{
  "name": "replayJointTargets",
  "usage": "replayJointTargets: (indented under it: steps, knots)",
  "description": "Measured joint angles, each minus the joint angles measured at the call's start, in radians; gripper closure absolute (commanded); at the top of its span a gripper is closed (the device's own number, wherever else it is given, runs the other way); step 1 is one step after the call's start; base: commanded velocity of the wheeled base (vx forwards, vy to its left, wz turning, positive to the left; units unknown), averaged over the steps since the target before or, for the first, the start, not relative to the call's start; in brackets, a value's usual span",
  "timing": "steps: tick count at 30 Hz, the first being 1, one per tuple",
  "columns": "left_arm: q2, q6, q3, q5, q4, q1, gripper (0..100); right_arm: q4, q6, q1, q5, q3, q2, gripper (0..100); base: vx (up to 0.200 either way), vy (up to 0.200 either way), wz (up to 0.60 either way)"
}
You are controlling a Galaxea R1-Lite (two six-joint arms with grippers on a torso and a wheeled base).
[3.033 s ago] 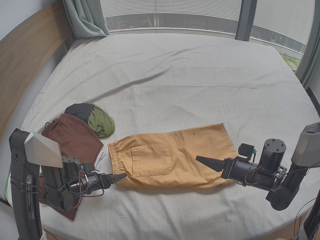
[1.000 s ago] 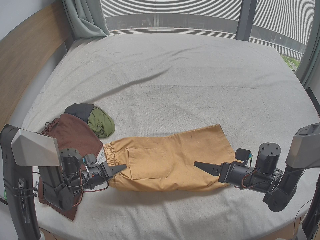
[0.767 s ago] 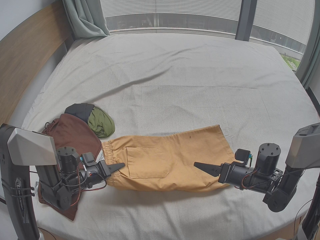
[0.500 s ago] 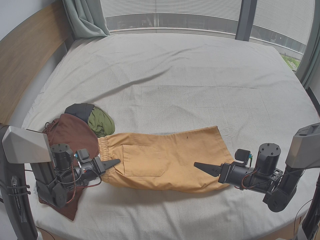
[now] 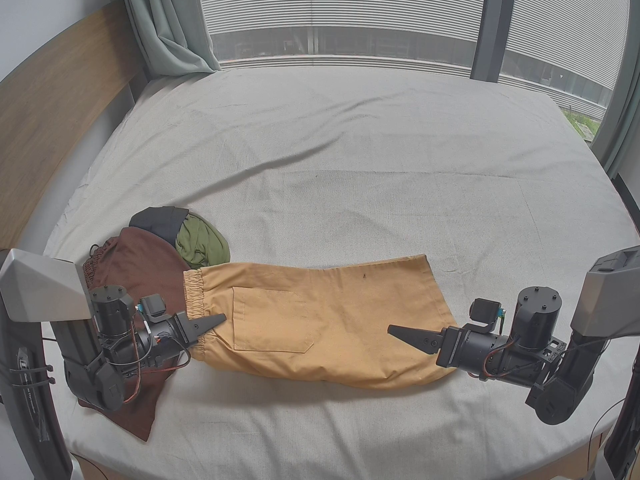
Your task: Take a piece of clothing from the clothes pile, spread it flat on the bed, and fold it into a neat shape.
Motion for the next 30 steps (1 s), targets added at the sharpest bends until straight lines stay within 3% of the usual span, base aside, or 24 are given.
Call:
replayJointTargets:
  steps: [10,30]
  knots:
    - [-0.021,0.038,0.021,-0.128,0.000,0.077,100,0.000,0.000,0.001,0.000,0.000,0.000,0,0.000,0.000,0.00]
    - [-0.070,0.038,0.039,-0.178,0.000,0.155,100,0.000,0.000,0.004,0.000,0.000,0.006,0,0.000,0.000,0.00]
